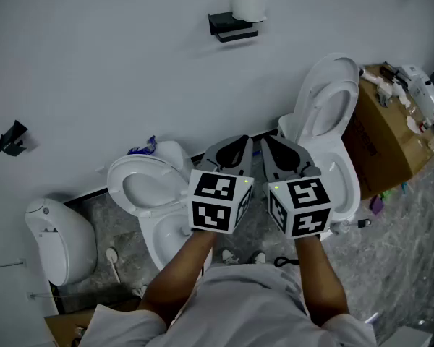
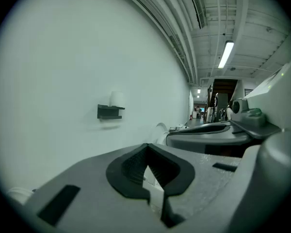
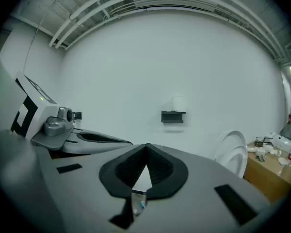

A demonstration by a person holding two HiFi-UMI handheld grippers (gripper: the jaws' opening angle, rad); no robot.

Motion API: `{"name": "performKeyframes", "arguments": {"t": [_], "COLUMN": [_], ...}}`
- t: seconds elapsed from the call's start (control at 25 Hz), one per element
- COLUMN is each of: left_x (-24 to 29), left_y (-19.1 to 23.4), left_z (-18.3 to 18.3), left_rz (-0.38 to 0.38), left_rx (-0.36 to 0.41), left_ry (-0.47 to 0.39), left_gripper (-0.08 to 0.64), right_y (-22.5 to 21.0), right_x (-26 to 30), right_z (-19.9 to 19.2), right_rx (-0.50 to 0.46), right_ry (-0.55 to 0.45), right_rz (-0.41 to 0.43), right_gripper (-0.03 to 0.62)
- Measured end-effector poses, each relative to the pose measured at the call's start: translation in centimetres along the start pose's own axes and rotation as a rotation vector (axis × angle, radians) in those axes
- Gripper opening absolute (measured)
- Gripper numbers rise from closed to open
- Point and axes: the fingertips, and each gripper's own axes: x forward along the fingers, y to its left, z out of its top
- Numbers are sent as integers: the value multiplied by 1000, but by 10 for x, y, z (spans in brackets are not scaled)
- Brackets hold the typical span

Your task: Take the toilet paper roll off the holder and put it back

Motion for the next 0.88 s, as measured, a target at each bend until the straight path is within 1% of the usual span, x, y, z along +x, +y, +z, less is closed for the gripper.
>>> {"name": "performKeyframes", "arguments": {"t": [0.32, 0.56, 0.88], "left_x": [-2, -3, 9], "left_y": [19, 32, 48], "left_z": [-4, -5, 5], "left_rz": [-15, -36, -49], "left_rx": [-17, -19, -6], "left_ry": [7, 12, 1], "left_gripper": [3, 3, 3], "right_y": [16, 24, 18], "right_x": [14, 24, 41], "right_z": [0, 4, 10], "right_rx": [12, 0, 11], "right_ry": [4, 6, -1], "right_rz": [7, -14, -36], "right_gripper": [2, 2, 2]}}
